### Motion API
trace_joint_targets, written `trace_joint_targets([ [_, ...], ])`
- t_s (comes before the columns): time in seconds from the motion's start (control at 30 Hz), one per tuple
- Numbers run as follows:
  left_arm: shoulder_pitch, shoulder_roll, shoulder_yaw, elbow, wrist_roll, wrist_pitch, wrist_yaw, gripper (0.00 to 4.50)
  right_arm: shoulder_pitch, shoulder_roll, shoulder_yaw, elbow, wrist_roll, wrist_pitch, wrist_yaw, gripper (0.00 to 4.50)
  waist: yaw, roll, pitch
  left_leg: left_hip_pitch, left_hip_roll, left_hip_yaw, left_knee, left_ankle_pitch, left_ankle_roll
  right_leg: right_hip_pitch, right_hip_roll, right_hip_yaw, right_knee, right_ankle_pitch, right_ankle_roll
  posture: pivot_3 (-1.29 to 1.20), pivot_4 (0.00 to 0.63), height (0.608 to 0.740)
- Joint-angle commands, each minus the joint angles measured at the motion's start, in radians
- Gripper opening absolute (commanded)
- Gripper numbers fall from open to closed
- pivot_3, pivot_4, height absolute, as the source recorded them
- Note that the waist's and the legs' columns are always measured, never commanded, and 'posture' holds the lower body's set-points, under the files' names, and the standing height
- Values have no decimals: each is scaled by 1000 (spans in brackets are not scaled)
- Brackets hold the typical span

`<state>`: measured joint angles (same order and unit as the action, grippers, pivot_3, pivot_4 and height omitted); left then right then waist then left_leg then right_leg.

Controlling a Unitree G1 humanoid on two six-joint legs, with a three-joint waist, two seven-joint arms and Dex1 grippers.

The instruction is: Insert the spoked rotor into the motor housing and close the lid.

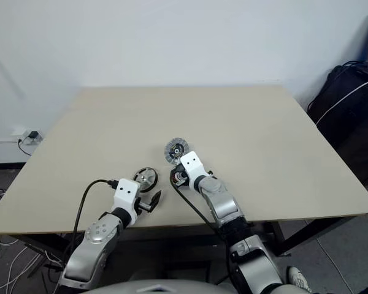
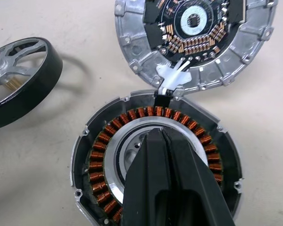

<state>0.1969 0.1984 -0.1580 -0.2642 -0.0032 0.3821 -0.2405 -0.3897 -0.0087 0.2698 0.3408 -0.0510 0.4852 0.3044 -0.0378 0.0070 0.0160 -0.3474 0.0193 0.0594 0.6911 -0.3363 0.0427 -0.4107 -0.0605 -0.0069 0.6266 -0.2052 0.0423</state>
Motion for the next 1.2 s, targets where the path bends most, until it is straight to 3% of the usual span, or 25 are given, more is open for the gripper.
trace_joint_targets([
  [0.03, -6, -7, 10, -19, -5, -21, 6, 4500, -32, 9, -5, -2, 1, -28, 3, 43, 0, 0, 0, 0, 0, 0, 0, 0, 0, 0, 0, 0, 0, 0, 0, 0, 0, 740],
  [0.43, -5, -7, 8, -19, -4, -18, 4, 4500, -63, 31, 1, 106, -9, -80, 3, 43, -1, 0, 0, 0, 0, 0, 0, 0, 0, 0, 0, 0, 0, 0, 0, 0, 0, 740],
  [0.9, -1, -7, 4, -21, -5, -16, 2, 4500, -35, 21, -66, -30, 7, -86, -62, 43, 0, 0, 0, 0, 0, 0, 0, 0, 0, 0, 0, 0, 0, 0, 0, 0, 0, 740],
  [1.2, -2, -7, 4, -19, -4, -17, 1, 4500, 7, 14, 10, 30, -7, -35, 32, 43, -1, 0, 0, 0, 0, 0, 0, 0, 0, 0, 0, 0, 0, 0, 0, 0, 0, 740],
])
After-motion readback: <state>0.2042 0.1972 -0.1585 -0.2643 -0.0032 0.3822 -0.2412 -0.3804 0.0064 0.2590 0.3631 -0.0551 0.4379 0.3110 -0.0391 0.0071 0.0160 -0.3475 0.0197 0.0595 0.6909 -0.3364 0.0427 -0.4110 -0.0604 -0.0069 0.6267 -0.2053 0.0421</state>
